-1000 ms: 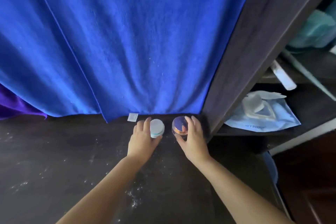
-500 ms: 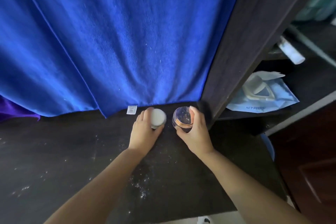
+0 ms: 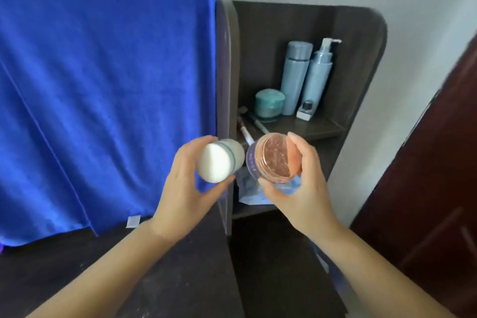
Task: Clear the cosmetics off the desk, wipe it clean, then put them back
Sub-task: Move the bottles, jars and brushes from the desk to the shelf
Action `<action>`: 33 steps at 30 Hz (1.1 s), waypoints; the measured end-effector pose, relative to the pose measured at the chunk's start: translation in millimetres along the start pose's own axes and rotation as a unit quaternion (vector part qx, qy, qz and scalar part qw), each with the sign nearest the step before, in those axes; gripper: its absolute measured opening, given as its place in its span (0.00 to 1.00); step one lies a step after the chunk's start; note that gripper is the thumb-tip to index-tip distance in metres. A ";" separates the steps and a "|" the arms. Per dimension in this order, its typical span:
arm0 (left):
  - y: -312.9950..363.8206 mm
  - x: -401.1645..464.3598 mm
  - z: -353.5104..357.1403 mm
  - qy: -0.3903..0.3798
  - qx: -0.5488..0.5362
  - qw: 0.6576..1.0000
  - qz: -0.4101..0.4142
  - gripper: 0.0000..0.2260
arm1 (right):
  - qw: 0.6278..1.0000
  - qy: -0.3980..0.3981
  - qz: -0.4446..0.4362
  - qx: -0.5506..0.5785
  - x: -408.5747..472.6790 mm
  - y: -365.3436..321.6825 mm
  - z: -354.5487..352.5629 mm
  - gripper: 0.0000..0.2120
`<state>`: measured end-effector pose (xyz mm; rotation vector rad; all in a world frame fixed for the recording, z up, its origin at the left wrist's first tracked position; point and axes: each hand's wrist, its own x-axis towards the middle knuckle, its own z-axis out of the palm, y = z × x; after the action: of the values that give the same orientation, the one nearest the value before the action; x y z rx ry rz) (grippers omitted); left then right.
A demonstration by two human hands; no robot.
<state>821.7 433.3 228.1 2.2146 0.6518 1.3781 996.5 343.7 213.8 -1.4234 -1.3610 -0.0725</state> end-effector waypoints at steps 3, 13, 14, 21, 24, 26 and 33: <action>34.2 45.1 36.1 -0.024 -0.055 0.998 0.025 0.24 | 0.998 0.035 0.037 -0.022 34.6 18.2 -40.2 0.36; 16.4 127.2 148.7 -0.116 0.287 0.949 -0.065 0.24 | 0.977 -0.022 0.150 -0.151 105.6 94.4 -69.8 0.33; 13.8 127.4 149.8 -0.120 0.320 0.938 -0.064 0.25 | 0.975 -0.036 0.152 -0.159 105.4 97.1 -66.1 0.34; 8.5 127.2 152.8 -0.129 0.376 0.914 -0.078 0.26 | 0.977 -0.046 0.139 -0.157 101.6 109.0 -59.5 0.37; 15.5 123.6 149.0 -0.107 0.390 0.912 -0.069 0.28 | 0.982 -0.042 0.138 -0.122 96.6 108.8 -65.0 0.38; 21.6 116.4 143.1 -0.049 0.370 0.928 -0.010 0.25 | 0.991 -0.005 0.084 -0.106 87.3 108.5 -73.2 0.33; 31.2 35.2 155.1 -0.015 0.146 0.964 0.223 0.05 | 0.997 -0.031 -0.027 -0.065 32.1 142.9 -71.1 0.11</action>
<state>981.1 410.7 209.1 2.7385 0.3728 1.5320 1153.7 354.1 172.9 -1.5075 -1.4670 -0.1554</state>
